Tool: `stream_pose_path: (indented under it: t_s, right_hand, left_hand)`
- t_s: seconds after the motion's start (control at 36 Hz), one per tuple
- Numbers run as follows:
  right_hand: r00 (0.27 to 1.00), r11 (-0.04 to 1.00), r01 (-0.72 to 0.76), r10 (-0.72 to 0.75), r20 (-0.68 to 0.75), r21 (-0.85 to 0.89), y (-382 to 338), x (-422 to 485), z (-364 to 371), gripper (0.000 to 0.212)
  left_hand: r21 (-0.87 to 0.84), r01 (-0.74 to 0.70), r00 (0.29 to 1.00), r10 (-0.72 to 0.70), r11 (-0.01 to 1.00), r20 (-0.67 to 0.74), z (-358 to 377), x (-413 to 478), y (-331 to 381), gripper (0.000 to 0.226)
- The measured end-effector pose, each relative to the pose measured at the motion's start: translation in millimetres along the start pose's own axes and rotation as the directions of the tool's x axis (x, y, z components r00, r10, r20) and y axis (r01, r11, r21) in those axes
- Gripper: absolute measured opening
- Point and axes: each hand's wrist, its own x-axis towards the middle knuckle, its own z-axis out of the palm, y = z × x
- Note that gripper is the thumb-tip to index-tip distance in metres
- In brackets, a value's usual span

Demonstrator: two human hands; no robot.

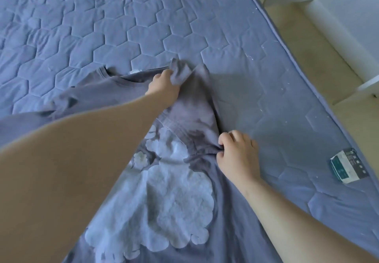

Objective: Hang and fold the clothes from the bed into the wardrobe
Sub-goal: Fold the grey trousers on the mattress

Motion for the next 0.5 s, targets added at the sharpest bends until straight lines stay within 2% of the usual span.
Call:
stream_pose_path:
  t_s: [0.03,0.11,0.19,0.33,0.44,0.5]
  right_hand:
    - [0.999,0.999,0.036,-0.035,-0.041,0.018,-9,-1,0,0.018]
    - [0.984,0.986,0.159,-0.154,-0.095,0.050,-40,3,0,0.028]
    - [0.980,0.978,0.198,-0.198,-0.003,0.068,-76,10,3,0.038]
    - [0.952,0.941,0.205,-0.255,0.167,0.270,-133,14,10,0.047]
    - [0.855,0.933,0.202,-0.316,0.411,0.298,-177,19,21,0.052]
    - [0.831,0.941,0.098,-0.257,0.493,0.325,-183,24,28,0.054]
  left_hand:
    - [0.002,0.005,1.000,-0.005,1.000,-0.015,0,-4,-9,0.048]
    - [-0.063,0.000,0.997,-0.005,0.998,-0.073,-5,-23,-39,0.038]
    - [-0.139,0.034,0.986,-0.056,0.990,-0.157,-14,-41,-69,0.031]
    - [-0.326,0.156,0.933,-0.247,0.932,-0.260,-31,-67,-119,0.028]
    - [-0.365,0.181,0.865,-0.325,0.913,-0.383,-54,-80,-166,0.035]
    - [-0.404,0.203,0.812,-0.384,0.892,-0.440,-63,-84,-171,0.039]
